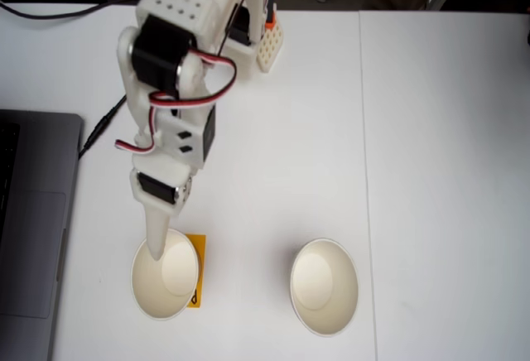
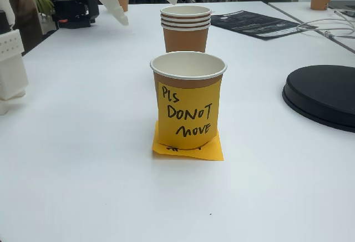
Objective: Pickup cup and make a pile of cup.
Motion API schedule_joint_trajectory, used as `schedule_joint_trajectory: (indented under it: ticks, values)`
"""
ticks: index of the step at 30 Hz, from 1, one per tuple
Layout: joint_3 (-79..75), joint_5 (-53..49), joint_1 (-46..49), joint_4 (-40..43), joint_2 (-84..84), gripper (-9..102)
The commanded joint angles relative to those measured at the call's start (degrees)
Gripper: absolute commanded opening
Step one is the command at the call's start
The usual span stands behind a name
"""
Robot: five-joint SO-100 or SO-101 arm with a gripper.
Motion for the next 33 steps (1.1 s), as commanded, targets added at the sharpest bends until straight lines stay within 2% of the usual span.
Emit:
schedule_joint_trajectory:
  ticks: [1,20,33]
  values:
    - [-1.67,-0.26,0.53,-0.53,0.35,30]
    - [-2.46,0.53,0.53,-0.70,-7.03,30]
    - [-11.78,0.53,0.53,-0.70,-14.94,30]
